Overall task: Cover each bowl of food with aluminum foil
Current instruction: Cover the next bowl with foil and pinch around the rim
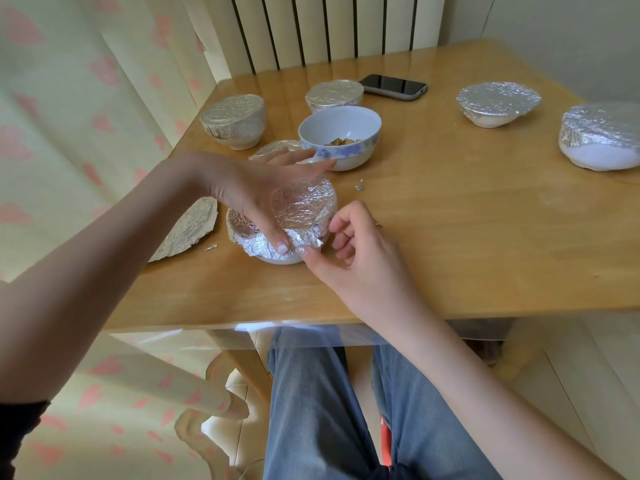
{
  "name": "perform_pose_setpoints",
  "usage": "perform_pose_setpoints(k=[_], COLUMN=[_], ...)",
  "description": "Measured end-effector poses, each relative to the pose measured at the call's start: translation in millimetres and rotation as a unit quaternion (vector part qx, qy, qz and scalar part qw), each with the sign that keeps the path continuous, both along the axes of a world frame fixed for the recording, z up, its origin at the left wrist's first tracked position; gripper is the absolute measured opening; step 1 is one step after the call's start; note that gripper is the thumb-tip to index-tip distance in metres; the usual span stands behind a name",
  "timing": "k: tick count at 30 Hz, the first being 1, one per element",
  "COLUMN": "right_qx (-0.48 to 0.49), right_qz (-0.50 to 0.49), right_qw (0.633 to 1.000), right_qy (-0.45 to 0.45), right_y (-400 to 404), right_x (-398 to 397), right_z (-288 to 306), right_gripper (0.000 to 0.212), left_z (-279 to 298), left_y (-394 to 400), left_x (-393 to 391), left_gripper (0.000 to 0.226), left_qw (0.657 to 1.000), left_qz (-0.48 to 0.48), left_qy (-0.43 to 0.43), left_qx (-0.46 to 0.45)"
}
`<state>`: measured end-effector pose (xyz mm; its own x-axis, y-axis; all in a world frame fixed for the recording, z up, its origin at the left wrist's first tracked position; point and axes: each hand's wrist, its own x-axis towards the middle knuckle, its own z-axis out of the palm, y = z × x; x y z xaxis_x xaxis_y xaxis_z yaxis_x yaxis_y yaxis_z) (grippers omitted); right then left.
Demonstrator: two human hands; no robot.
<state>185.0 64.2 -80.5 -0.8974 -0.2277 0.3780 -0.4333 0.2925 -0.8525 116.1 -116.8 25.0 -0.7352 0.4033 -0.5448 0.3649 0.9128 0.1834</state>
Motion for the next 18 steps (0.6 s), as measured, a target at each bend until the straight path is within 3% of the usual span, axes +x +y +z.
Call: perform_pose_setpoints(k=[10,14,16,18], right_qx=[0.035,-0.014,-0.028,-0.025], right_qz=[-0.045,-0.071,-0.072,-0.074], right_qw=[0.998,0.997,0.997,0.997], right_qy=[0.026,0.006,-0.01,0.003], right_y=[3,5,5,4], right_x=[-6,-22,-38,-53], right_z=[-10,8,21,31], right_gripper=[0.024,0.031,0.031,0.031], left_z=[-22,-24,-20,-17], left_y=[3,3,-2,-13], left_x=[1,-1,0,7], left_gripper=[0.122,0.128,0.142,0.129], left_qw=[0.999,0.999,1.0,0.994], left_qz=[-0.02,-0.017,-0.011,0.018], left_qy=[0.019,0.018,0.005,0.011], left_qx=[-0.024,-0.035,-0.002,0.104])
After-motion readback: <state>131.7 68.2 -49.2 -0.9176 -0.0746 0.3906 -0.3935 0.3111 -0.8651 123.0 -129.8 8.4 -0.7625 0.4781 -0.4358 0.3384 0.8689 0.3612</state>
